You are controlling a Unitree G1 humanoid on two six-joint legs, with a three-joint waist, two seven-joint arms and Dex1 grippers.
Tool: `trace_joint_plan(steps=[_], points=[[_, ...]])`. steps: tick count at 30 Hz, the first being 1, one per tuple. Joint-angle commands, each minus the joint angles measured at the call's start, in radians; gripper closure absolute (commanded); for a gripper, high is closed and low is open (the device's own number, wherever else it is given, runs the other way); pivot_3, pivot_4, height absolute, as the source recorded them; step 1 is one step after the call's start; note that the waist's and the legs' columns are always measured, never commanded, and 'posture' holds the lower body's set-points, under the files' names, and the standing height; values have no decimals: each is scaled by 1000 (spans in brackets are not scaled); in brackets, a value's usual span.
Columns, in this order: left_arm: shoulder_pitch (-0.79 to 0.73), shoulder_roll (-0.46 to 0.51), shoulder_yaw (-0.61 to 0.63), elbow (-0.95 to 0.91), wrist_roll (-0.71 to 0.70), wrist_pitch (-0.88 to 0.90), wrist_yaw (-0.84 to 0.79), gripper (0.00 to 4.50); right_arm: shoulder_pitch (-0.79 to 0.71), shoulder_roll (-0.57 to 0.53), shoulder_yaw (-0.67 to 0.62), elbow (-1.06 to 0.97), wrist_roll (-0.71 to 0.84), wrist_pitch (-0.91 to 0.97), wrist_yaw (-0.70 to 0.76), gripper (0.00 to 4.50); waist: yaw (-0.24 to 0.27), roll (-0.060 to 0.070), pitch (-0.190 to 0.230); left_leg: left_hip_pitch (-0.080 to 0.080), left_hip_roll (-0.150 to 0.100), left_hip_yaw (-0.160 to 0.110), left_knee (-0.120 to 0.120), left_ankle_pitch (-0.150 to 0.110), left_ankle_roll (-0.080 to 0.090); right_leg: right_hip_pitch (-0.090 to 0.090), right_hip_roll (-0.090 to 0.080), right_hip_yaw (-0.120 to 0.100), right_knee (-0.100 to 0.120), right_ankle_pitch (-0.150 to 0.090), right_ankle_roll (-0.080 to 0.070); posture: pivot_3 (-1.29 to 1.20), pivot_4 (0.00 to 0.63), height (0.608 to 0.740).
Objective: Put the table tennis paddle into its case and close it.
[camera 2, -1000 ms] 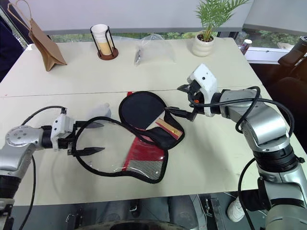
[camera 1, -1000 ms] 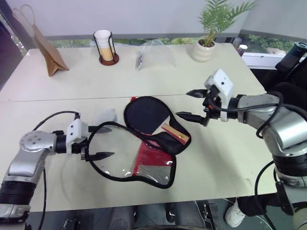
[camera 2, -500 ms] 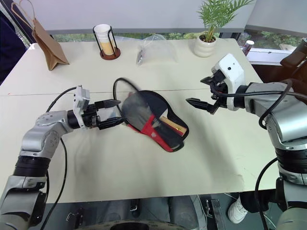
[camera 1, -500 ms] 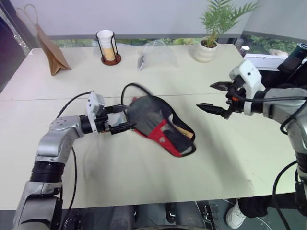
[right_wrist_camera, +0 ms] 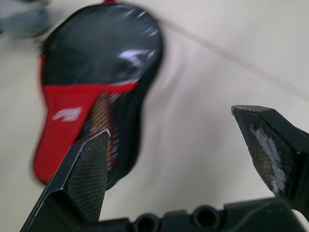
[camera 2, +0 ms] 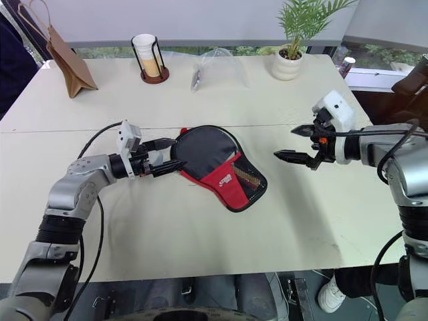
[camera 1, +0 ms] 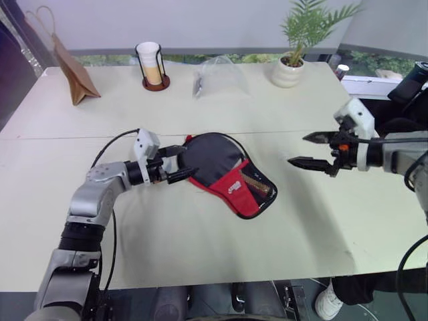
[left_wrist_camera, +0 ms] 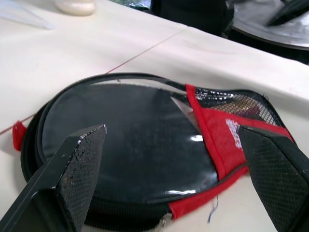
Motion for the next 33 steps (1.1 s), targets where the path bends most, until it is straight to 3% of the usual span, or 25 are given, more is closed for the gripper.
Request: trace_joint_plan(steps=[1,7,12,21,24,29,33], points=[[-26,64,74,-68,-76,64,-37,0,-61,71,72,86,30,71,49,65,-10,0,0,0,0,0,0,0,0,0,0,0,0,0,0,0,150,740],[5,185,132,-143,-146,145,-98,0,-183,189,217,318,-53,46,99,65,-18,1,0,0,0,-1,0,0,0,0,0,0,1,0,0,0,150,740],[29,218,176,-173,-152,150,-65,0,-259,267,294,488,-118,-9,161,65,-9,1,0,0,0,0,0,0,0,0,0,0,1,0,0,0,150,740],[49,232,216,-192,-148,144,-17,0,-222,314,370,456,-159,1,239,65,-16,0,0,0,0,0,0,0,0,0,0,0,1,0,1,0,150,740],[50,231,219,-192,-147,139,-6,0,-206,319,374,436,-153,38,245,808,-15,0,0,0,0,0,0,0,0,0,0,0,1,0,1,0,150,740],[41,228,221,-182,-142,129,8,0,-168,316,362,361,-121,128,241,3321,-14,0,0,0,0,0,0,0,0,0,0,0,1,0,1,0,150,740],[31,230,224,-178,-142,127,15,0,-99,299,306,212,-41,301,200,3484,-11,0,0,0,0,0,0,0,0,0,0,0,1,0,1,0,150,740]])
